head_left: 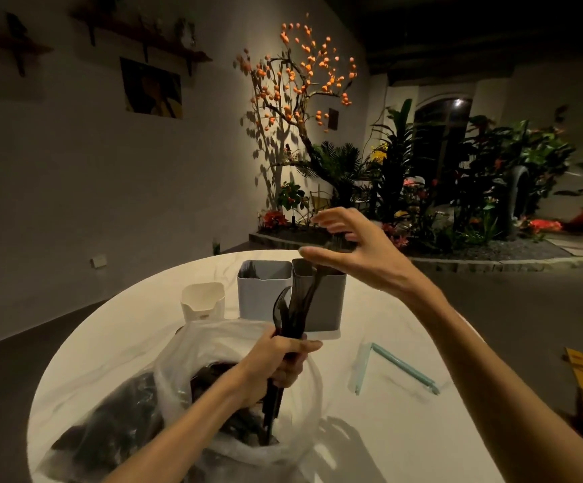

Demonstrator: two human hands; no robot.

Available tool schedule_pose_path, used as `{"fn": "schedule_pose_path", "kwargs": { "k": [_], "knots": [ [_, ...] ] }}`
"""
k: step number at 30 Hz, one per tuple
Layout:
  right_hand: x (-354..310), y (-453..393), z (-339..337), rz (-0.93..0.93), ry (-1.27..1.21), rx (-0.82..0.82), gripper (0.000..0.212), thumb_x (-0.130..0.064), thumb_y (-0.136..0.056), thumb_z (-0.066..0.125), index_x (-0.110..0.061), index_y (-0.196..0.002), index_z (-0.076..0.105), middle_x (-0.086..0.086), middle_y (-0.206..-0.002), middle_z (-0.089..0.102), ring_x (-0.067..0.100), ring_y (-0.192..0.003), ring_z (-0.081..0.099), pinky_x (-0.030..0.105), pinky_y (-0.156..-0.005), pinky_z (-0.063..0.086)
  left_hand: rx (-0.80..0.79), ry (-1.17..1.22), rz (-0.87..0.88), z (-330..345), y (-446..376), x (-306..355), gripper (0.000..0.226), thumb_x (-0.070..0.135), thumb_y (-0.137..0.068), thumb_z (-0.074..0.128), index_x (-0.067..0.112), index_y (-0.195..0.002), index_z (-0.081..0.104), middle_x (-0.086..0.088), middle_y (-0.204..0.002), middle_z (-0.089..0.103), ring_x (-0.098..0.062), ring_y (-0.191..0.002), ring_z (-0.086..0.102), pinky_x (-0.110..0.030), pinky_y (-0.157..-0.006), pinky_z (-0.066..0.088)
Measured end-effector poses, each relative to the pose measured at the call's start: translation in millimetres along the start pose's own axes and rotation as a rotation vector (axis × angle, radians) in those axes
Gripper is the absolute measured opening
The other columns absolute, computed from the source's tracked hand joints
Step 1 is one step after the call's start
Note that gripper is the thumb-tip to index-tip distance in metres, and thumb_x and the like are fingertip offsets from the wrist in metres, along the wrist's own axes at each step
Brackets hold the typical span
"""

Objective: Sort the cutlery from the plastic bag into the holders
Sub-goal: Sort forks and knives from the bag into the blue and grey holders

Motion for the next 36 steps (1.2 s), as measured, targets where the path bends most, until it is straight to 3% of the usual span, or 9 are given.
{"fn": "schedule_pose_path", "kwargs": {
  "k": [4, 8, 12, 15, 19, 23, 28, 33, 36],
  "knots": [
    [38, 29, 44, 0.209, -0.494, 0.063, 0.074, -0.055, -0.078, 0.07, -0.034, -0.143, 0.039, -0.009, -0.124, 0.061, 0.007, -0.109, 0.065, 0.022, -0.089, 0.052, -0.054, 0.115, -0.01, 17, -17, -11, 0.049, 0.019, -0.093, 0.066, 0.018, -0.049, 0.045, 0.004, -0.047, 0.03, -0.009, -0.038, 0.021, -0.021, -0.041, 0.019],
    [81, 46, 82, 0.284, -0.631, 0.186, 0.024, -0.035, -0.103, 0.052, -0.028, -0.126, 0.053, -0.003, -0.114, 0.073, 0.011, -0.107, 0.07, 0.034, -0.088, 0.06, -0.056, 0.189, -0.031, 28, -36, -31, 0.029, 0.023, -0.083, 0.079, 0.01, -0.07, 0.056, -0.002, -0.051, 0.037, -0.012, -0.039, 0.031, -0.023, -0.04, 0.03],
    [110, 53, 112, 0.343, -0.655, 0.046, 0.023, -0.029, -0.106, 0.049, -0.027, -0.122, 0.065, -0.007, -0.117, 0.072, 0.011, -0.114, 0.067, 0.027, -0.091, 0.057, 0.065, 0.25, -0.03, 27, -52, -48, 0.017, 0.01, -0.087, 0.071, -0.002, -0.09, 0.059, -0.007, -0.049, 0.041, -0.019, -0.041, 0.045, -0.028, -0.045, 0.043],
    [120, 54, 125, 0.417, -0.786, 0.122, 0.034, -0.043, -0.099, 0.056, -0.037, -0.132, 0.058, -0.016, -0.121, 0.069, 0.006, -0.115, 0.064, 0.018, -0.087, 0.053, 0.1, 0.25, -0.041, 20, -63, -55, 0.014, 0.006, -0.091, 0.069, 0.003, -0.101, 0.059, 0.0, -0.049, 0.036, -0.011, -0.037, 0.035, -0.023, -0.039, 0.035],
    [131, 52, 137, 0.409, -0.746, 0.112, 0.045, -0.044, -0.088, 0.069, -0.035, -0.131, 0.059, -0.016, -0.108, 0.075, 0.003, -0.105, 0.069, 0.017, -0.085, 0.052, 0.098, 0.213, 0.065, 12, -74, -52, 0.009, 0.004, -0.091, 0.065, 0.005, -0.099, 0.062, 0.001, -0.054, 0.044, -0.008, -0.044, 0.037, -0.02, -0.042, 0.035],
    [134, 50, 142, 0.398, -0.703, 0.206, 0.032, -0.036, -0.098, 0.059, -0.009, -0.101, 0.075, 0.007, -0.092, 0.076, 0.02, -0.095, 0.073, 0.035, -0.085, 0.06, -0.001, 0.248, 0.084, 2, -74, -49, 0.017, 0.016, -0.084, 0.07, 0.004, -0.091, 0.061, -0.001, -0.062, 0.047, -0.01, -0.055, 0.042, -0.023, -0.055, 0.04],
    [139, 51, 143, 0.394, -0.668, 0.204, 0.04, -0.031, -0.105, 0.046, 0.002, -0.097, 0.068, 0.018, -0.084, 0.069, 0.03, -0.089, 0.071, 0.032, -0.08, 0.058, -0.064, 0.313, 0.071, -3, -69, -51, 0.019, 0.022, -0.097, 0.065, 0.003, -0.094, 0.066, -0.006, -0.073, 0.054, -0.013, -0.062, 0.049, -0.024, -0.061, 0.044],
    [136, 54, 142, 0.418, -0.665, 0.374, 0.031, -0.024, -0.106, 0.046, -0.011, -0.1, 0.073, -0.005, -0.084, 0.077, 0.009, -0.081, 0.074, 0.014, -0.063, 0.054, 0.056, 0.202, 0.029, -3, -70, -52, 0.029, 0.026, -0.101, 0.057, 0.012, -0.124, 0.068, -0.007, -0.114, 0.076, -0.021, -0.103, 0.073, -0.039, -0.094, 0.055],
    [143, 55, 141, 0.413, -0.562, 0.494, 0.028, -0.025, -0.106, 0.046, -0.02, -0.098, 0.072, -0.011, -0.084, 0.076, 0.004, -0.085, 0.073, 0.014, -0.07, 0.055, 0.124, 0.182, 0.053, -1, -69, -51, 0.027, 0.025, -0.101, 0.058, 0.012, -0.122, 0.069, -0.008, -0.112, 0.076, -0.027, -0.104, 0.074, -0.049, -0.101, 0.053]
  ]
}}
Point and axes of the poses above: each hand's wrist, its own y-axis away from the middle knuckle, its own z-axis out of the palm, x = y × z, the point moved 2 cm from there along -y, towards the middle knuckle
